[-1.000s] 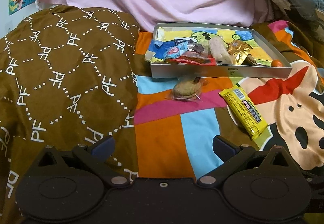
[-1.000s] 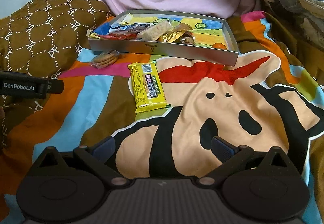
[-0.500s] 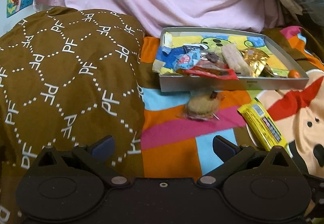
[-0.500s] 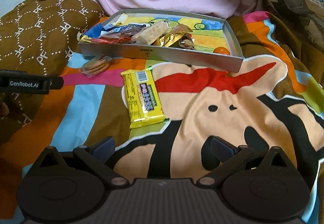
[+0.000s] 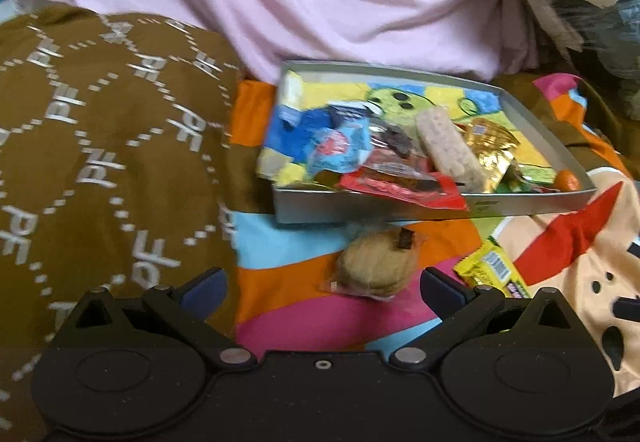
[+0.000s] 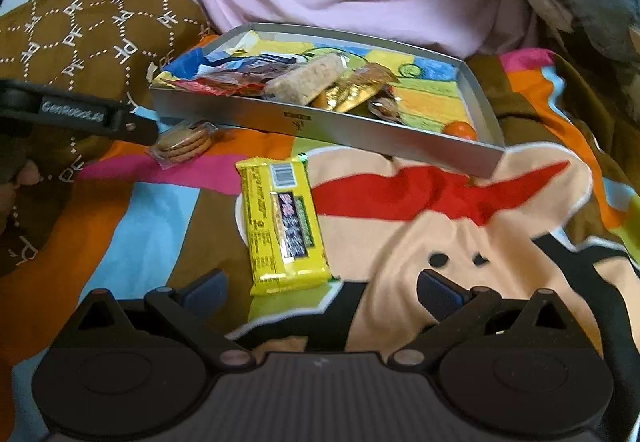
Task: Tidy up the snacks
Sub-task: 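Close the left tool on the round wrapped cookie while the right tool grasps the yellow candy bar, then lift and carry the cookie with the left tool while the right tool carries the yellow bar toward the tray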
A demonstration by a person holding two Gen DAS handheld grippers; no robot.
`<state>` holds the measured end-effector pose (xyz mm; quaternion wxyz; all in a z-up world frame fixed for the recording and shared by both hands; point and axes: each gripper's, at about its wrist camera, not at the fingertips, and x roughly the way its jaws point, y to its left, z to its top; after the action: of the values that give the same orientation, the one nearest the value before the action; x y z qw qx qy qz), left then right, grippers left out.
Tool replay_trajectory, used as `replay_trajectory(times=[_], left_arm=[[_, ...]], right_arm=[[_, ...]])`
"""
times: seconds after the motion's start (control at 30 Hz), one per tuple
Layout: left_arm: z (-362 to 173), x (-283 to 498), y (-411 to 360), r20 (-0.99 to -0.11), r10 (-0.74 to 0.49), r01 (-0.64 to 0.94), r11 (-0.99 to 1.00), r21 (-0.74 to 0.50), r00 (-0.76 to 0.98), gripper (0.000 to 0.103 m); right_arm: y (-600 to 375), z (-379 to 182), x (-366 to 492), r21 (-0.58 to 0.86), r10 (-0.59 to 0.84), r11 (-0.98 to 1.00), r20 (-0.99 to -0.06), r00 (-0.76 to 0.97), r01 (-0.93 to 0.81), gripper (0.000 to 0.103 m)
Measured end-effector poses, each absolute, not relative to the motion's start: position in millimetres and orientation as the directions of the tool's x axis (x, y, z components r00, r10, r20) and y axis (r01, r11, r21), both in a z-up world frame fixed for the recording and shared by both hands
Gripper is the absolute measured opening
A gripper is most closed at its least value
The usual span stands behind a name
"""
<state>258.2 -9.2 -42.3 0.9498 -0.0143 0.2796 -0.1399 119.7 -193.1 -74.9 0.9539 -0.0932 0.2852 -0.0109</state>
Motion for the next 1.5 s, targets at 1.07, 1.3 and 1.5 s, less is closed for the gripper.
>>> replay_trajectory(times=[1.07,1.3,1.5], left_arm=[[-64,304,-31,-0.562,-0.447,0.411,0.890,-0.199,0.696,0.055],[-63,295,-36,-0.564,-0.433,0.400,0.897,-0.190,0.703,0.052],[-60,279,-44,-0.585,-0.418,0.400,0.901,-0.167,0.695,0.052]], right_arm=[[-190,-90,178,-0.097,0.018,0.991,-0.598,0.802,-0.094,0.065],[-184,-90,172,-0.099,0.014,0.991,-0.606,0.795,-0.094,0.054],[-183,-88,156,-0.083,0.028,0.992,-0.618,0.785,-0.100,0.053]])
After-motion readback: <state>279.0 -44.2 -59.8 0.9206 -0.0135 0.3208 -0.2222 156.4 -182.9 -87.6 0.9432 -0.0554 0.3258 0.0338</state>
